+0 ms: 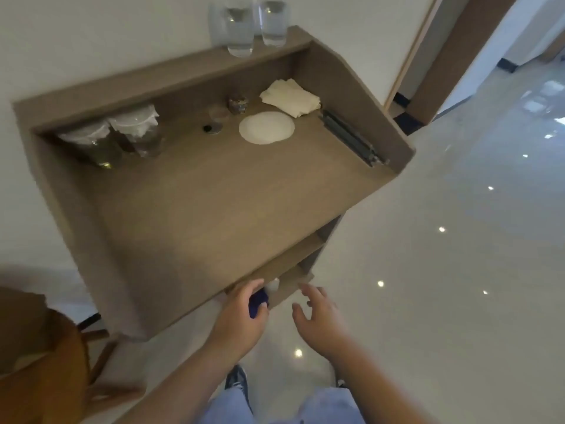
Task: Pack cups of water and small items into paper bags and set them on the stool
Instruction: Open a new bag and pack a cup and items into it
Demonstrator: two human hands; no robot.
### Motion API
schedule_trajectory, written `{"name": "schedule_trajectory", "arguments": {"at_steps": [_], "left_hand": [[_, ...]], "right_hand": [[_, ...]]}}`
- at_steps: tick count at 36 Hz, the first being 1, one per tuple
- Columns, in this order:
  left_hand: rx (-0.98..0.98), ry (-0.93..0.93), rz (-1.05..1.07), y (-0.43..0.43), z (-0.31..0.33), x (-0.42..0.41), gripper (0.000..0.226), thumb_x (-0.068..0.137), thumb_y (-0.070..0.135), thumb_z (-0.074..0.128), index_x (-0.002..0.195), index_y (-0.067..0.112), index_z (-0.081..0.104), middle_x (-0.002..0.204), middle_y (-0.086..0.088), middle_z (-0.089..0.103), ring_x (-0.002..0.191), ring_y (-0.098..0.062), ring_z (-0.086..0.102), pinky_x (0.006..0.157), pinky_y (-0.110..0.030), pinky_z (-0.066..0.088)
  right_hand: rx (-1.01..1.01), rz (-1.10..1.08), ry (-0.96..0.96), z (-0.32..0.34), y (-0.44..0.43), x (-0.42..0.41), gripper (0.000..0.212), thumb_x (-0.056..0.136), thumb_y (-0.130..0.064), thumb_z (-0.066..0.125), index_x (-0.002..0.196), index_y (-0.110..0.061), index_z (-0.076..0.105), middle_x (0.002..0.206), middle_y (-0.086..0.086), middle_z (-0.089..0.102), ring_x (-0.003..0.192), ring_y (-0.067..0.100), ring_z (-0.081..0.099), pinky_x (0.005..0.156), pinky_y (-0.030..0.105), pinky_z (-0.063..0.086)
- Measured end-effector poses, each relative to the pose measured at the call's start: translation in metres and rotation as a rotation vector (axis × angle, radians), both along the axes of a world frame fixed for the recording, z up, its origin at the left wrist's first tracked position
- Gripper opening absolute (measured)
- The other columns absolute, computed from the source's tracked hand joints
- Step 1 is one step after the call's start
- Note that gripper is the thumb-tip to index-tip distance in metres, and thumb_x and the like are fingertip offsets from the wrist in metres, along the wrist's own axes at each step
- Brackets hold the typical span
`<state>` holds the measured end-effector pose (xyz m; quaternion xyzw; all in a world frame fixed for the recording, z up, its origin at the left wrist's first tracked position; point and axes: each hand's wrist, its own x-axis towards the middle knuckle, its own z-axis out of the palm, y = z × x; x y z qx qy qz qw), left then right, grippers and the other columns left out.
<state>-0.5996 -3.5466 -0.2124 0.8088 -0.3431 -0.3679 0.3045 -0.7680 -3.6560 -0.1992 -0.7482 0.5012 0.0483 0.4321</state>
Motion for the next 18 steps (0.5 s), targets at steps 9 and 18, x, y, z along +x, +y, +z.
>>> {"name": "schedule_trajectory", "arguments": {"at_steps": [9, 18], "left_hand": [[0.105, 0.059, 0.399, -0.049, -0.045, -0.045, 0.058, 0.095, 0.024, 0.07, 0.15, 0.034, 0.053, 0.137, 0.011, 0.057, 0.114, -0.006, 0.058, 0.088, -0.003, 0.04], [0.087, 0.083, 0.499, -0.095, -0.116, -0.052, 0.05, 0.094, 0.019, 0.069, 0.137, 0.041, 0.056, 0.118, 0.043, 0.048, 0.108, 0.013, 0.054, 0.101, -0.022, 0.048]], "right_hand": [[0.084, 0.356, 0.102, -0.068, -0.103, 0.022, 0.056, 0.099, -0.035, 0.057, 0.153, -0.025, 0.046, 0.146, 0.003, 0.057, 0.13, 0.026, 0.058, 0.105, 0.032, 0.047], [0.025, 0.401, 0.171, -0.145, -0.16, 0.093, 0.047, 0.1, -0.029, 0.051, 0.146, -0.019, 0.051, 0.139, 0.009, 0.061, 0.122, 0.03, 0.062, 0.086, 0.027, 0.043]]}}
